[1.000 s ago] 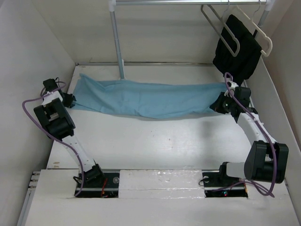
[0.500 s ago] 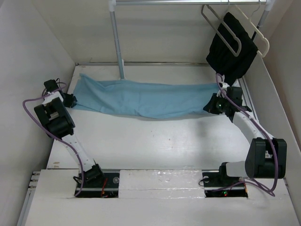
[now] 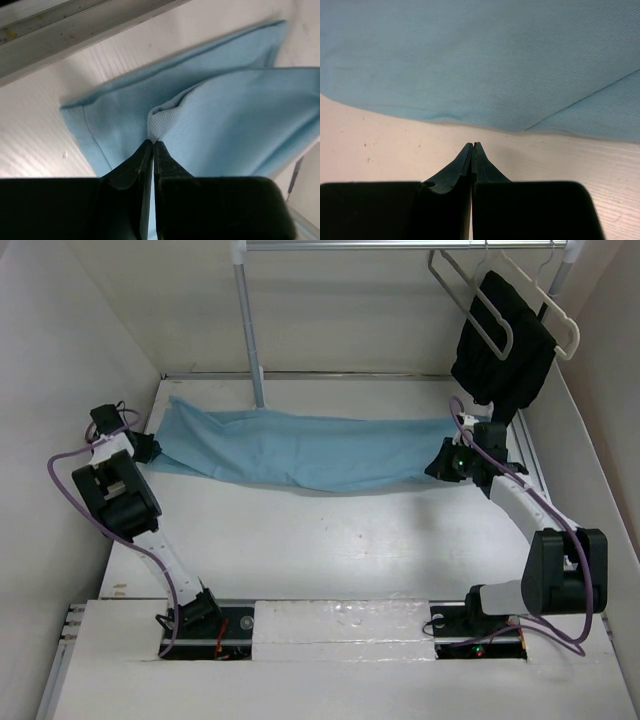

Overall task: Place the trousers on the hanger
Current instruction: Fold the trousers at the center of the board.

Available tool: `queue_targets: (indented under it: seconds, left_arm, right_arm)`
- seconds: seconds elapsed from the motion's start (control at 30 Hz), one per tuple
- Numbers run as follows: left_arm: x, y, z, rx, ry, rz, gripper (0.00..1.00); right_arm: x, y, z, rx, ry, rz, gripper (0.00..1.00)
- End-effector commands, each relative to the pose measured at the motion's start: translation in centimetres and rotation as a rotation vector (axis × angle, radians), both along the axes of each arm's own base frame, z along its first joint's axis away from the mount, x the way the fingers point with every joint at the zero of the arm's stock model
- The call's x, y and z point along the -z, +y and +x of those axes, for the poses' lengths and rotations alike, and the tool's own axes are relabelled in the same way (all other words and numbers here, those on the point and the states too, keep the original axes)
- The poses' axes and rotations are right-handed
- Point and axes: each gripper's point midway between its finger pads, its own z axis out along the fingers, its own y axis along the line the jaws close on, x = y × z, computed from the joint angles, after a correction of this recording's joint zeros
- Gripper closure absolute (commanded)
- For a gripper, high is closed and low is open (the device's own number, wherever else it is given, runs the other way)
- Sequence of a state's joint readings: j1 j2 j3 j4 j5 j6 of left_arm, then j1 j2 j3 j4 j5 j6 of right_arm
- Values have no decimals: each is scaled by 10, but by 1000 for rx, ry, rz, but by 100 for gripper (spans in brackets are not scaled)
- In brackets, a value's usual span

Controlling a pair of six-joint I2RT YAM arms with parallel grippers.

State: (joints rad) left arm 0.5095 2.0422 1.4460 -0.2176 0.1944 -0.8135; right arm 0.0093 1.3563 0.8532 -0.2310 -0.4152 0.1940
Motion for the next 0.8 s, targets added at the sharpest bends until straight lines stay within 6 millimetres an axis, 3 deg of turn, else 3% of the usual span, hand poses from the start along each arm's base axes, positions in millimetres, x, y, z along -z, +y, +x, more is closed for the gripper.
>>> queue_targets:
  seconds: [0.0,0.03,0.23,0.4,0.43,0.53,0.67,0.7,0.77]
  left_arm:
    - [-68,8,0,-28,-116,102,100]
    - [-83,12,-10,-63,-110,137,100]
    - [-88,22,-38,-149,-49,211,100]
    - [-52,21,-51,-145,51,177,100]
    - [-35,21,-54,-145,99,166,100]
    - [-9,20,-65,-135,192,148,97]
    - [-4,18,-70,-121,194,163,86]
    - [-12,18,-66,-123,161,167,80]
    - [-18,23,-67,-136,127,143,79]
  right_arm:
    - [-14,5,14,-31,-69,-8,98]
    - [-17,7,15,-41,-77,-4,98]
    - [-21,7,15,-49,-86,-9,98]
    - [-24,8,15,-61,-90,-6,98]
    - [-23,8,15,-61,-88,-8,98]
    - [-25,8,12,-67,-90,-13,97]
    - [-29,3,10,-70,-87,-27,95]
    - [-33,3,10,-77,-97,-33,94]
    - [-34,0,11,-70,-99,-33,90]
